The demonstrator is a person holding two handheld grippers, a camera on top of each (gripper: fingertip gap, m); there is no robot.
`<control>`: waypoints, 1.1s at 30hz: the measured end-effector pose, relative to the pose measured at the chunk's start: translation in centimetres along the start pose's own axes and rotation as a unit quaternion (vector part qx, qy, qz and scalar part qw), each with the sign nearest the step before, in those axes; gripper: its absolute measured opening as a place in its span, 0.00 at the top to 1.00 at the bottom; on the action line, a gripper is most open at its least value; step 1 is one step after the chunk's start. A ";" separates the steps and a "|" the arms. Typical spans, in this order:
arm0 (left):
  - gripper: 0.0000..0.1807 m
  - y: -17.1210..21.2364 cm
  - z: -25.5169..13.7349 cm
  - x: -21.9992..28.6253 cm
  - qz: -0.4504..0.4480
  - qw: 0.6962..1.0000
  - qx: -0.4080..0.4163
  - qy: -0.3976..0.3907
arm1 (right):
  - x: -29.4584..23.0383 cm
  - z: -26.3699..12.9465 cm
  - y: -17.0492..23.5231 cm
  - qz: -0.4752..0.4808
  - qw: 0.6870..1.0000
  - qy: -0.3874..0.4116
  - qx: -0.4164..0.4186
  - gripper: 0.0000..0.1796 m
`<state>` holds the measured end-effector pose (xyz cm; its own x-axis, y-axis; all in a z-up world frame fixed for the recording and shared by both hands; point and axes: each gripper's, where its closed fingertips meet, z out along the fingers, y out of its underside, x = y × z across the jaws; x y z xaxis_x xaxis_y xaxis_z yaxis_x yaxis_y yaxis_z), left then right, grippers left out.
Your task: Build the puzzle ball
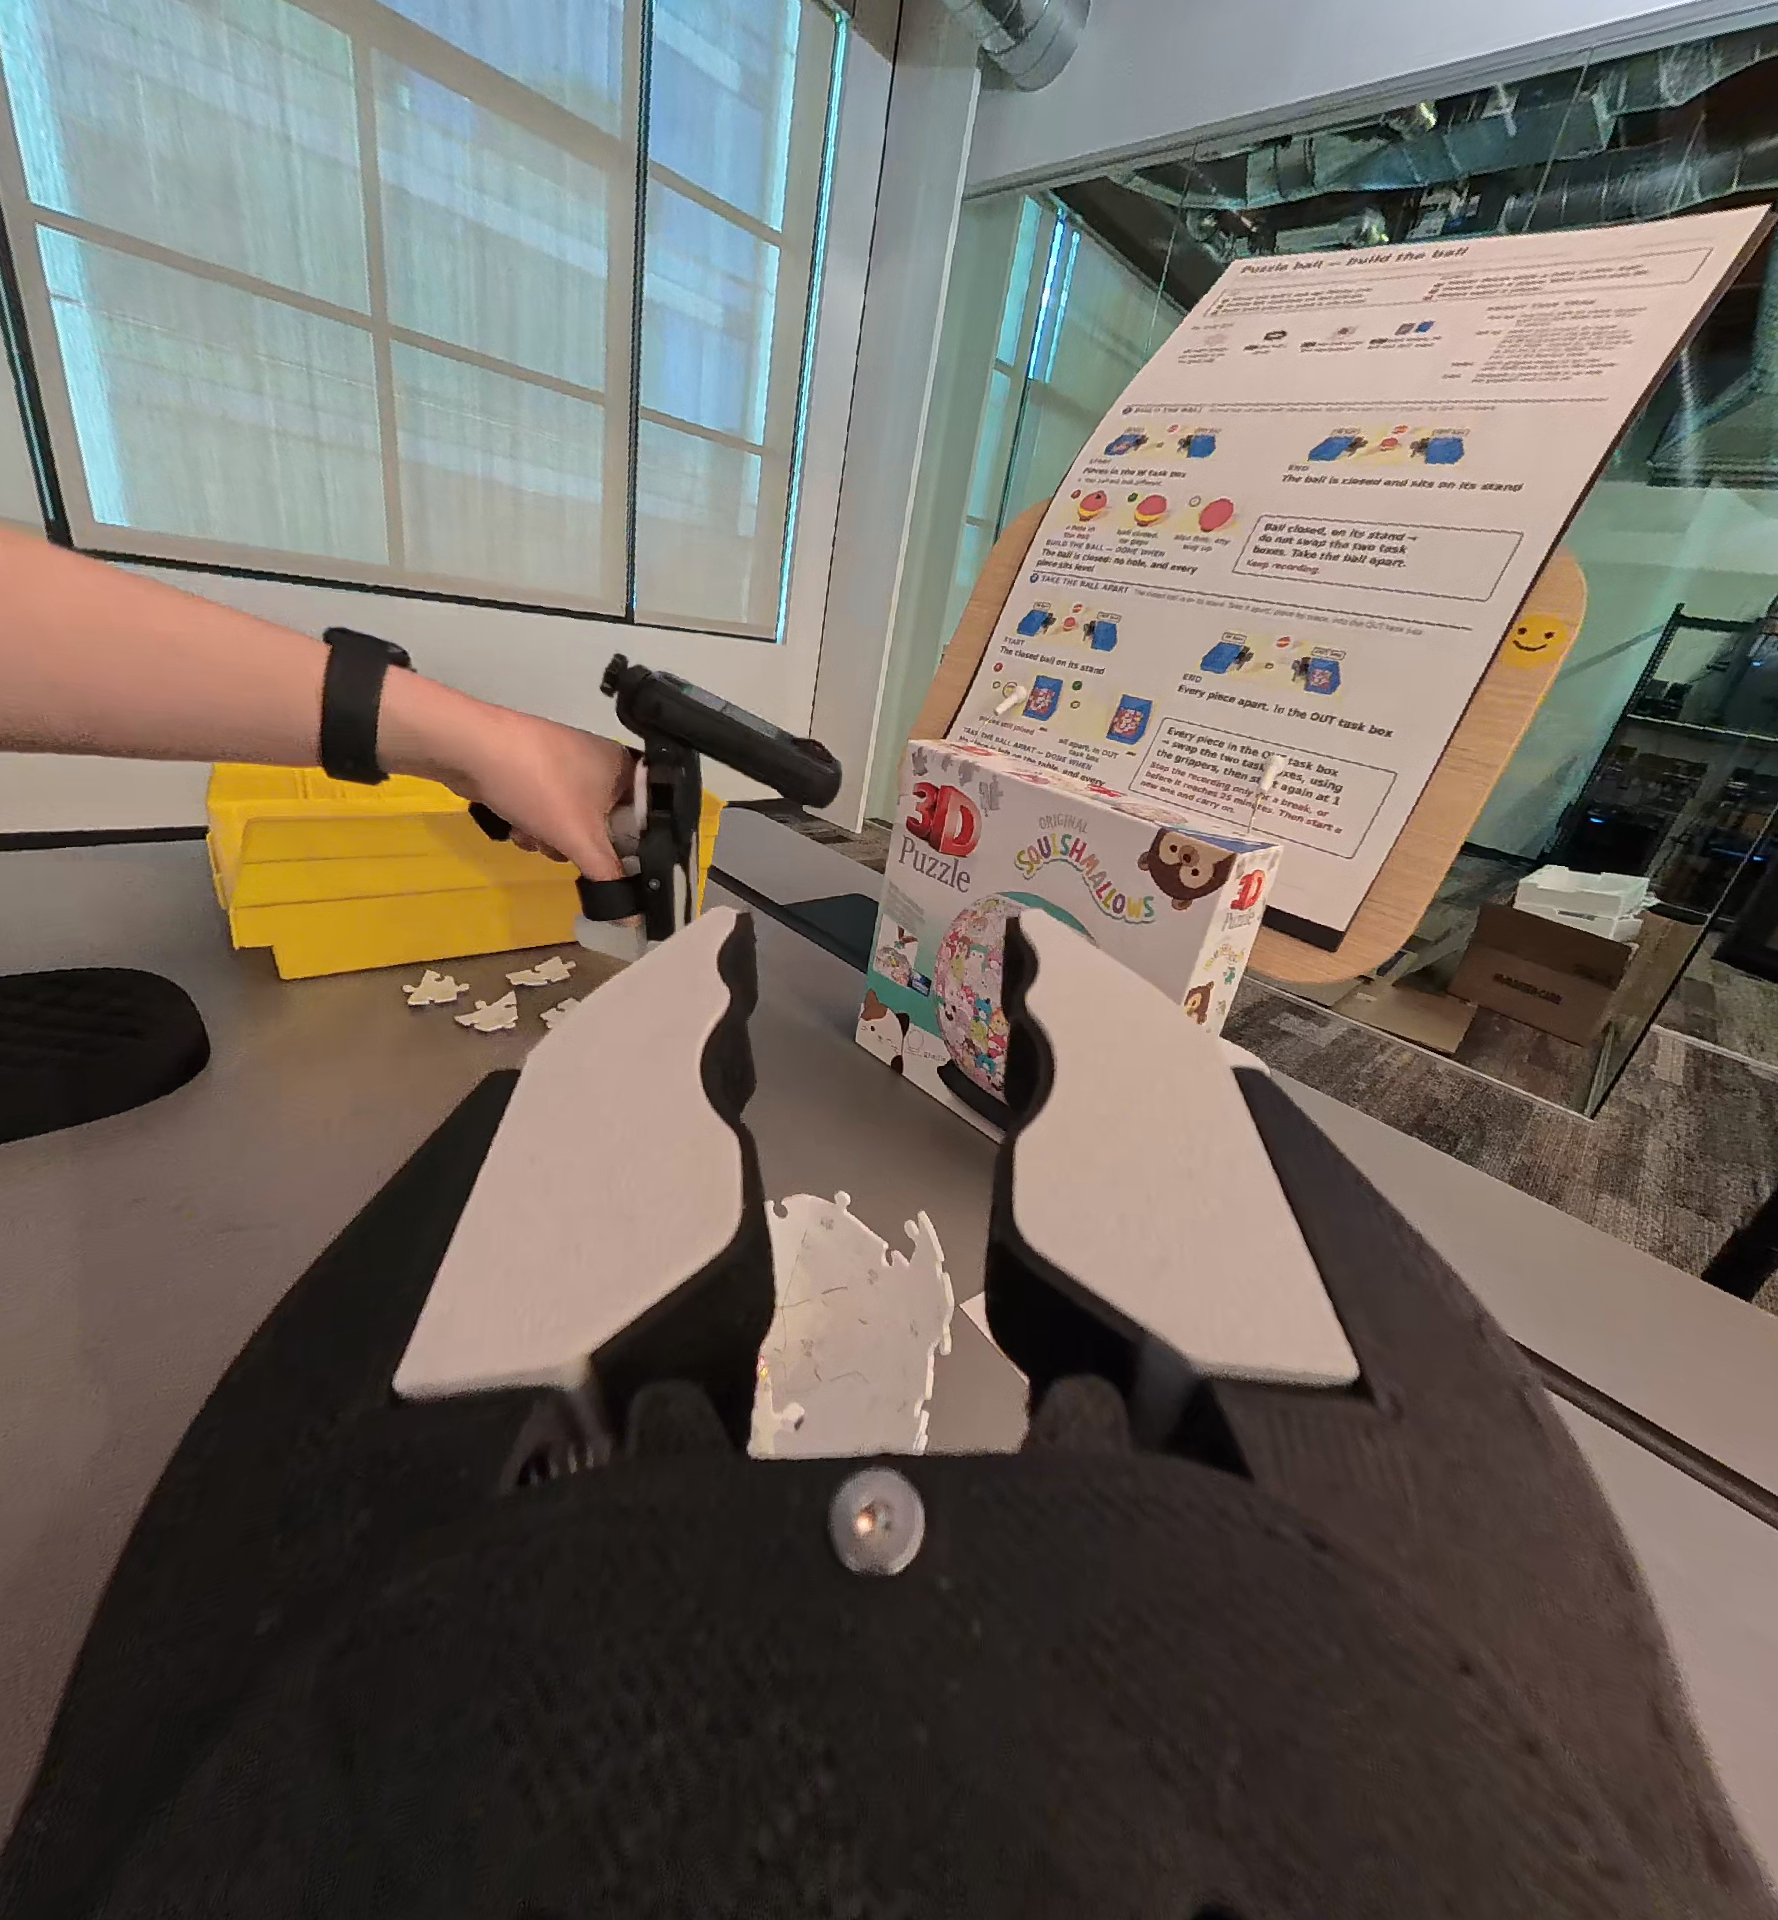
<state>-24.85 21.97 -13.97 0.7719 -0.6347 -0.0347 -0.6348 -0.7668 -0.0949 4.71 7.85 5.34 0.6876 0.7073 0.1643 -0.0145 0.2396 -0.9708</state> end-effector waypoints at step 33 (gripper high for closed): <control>0.97 1.5 -3.1 0.7 0.141 0.986 0.088 -0.026 | 1.3 -0.5 0.0 0.024 1.000 0.014 0.005 0.74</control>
<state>-25.36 20.11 -11.08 0.5698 -0.8105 -0.1355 -0.8119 -0.5299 -0.2449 5.98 8.40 5.50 0.7061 0.6992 0.1122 -0.0558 0.2130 -0.9755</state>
